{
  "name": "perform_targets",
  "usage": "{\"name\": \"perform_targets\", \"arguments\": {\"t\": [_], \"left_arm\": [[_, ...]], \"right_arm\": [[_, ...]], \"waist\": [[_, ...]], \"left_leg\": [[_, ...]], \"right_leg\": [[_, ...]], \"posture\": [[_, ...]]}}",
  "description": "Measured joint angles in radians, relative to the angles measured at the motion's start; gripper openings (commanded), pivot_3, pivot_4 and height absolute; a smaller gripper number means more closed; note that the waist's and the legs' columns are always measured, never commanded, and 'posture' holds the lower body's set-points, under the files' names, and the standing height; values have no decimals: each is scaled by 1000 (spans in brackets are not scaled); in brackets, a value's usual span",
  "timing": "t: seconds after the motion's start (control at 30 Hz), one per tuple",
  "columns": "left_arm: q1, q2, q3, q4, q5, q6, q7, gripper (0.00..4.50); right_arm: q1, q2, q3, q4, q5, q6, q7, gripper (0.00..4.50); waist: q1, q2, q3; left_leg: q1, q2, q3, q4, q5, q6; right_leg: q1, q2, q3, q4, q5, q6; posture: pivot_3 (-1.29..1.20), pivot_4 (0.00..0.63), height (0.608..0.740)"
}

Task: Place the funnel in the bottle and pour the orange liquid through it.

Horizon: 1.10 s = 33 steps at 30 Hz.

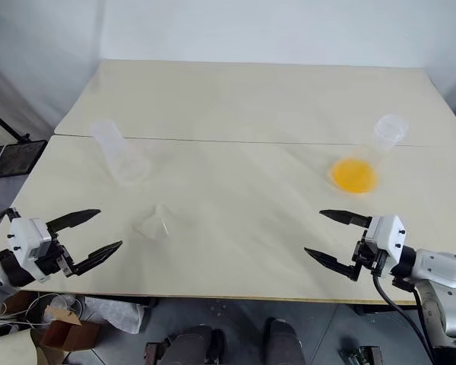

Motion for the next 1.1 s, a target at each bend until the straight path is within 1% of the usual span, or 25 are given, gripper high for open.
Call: {"name": "perform_targets", "arguments": {"t": [0.3,0.43,0.53,0.67,0.8,0.87,0.97,1.1], "left_arm": [[-1,-6,1,0,-19,21,10,4500],[3,-28,33,1,-45,41,30,4500],[36,-78,109,16,-86,47,60,4500],[88,-124,176,46,-126,49,81,4500],[164,-204,258,95,-131,38,138,4500],[193,-239,282,112,-143,38,159,4500],[198,-247,285,121,-160,50,168,4500],[161,-234,278,100,-195,100,181,4500]], "right_arm": [[-4,19,13,-1,-13,1,-18,4490],[-16,39,47,-16,-11,22,-33,4490],[-88,85,92,-68,15,79,-81,4490],[-155,121,139,-121,28,121,-119,4490],[-226,191,206,-158,37,166,-171,4490],[-249,201,231,-171,37,178,-185,4490],[-268,209,231,-170,36,181,-202,4490],[-267,208,221,-163,33,177,-218,4490]], "waist": [[0,0,0],[-1,0,0],[-10,0,0],[-4,0,0],[-4,-2,-1],[0,-2,-1],[12,-3,-1],[17,-3,-1]], "left_leg": [[0,0,0,0,0,0],[0,0,0,0,0,0],[1,2,1,0,0,-1],[1,2,0,0,-1,-1],[0,2,0,0,-1,-1],[0,1,-1,1,-1,-1],[0,1,-1,2,-1,-1],[0,1,-1,2,-2,-1]], "right_leg": [[0,0,0,1,0,0],[0,0,0,1,0,0],[-1,1,0,2,0,0],[-1,1,0,3,0,-1],[-1,1,0,2,0,-1],[-1,0,0,2,0,-1],[-1,0,0,2,0,-1],[-1,0,0,2,0,-1]], "posture": [[0,150,740],[0,150,740],[0,150,740],[0,150,740],[0,150,740],[0,150,740],[0,150,740],[0,150,740]]}}
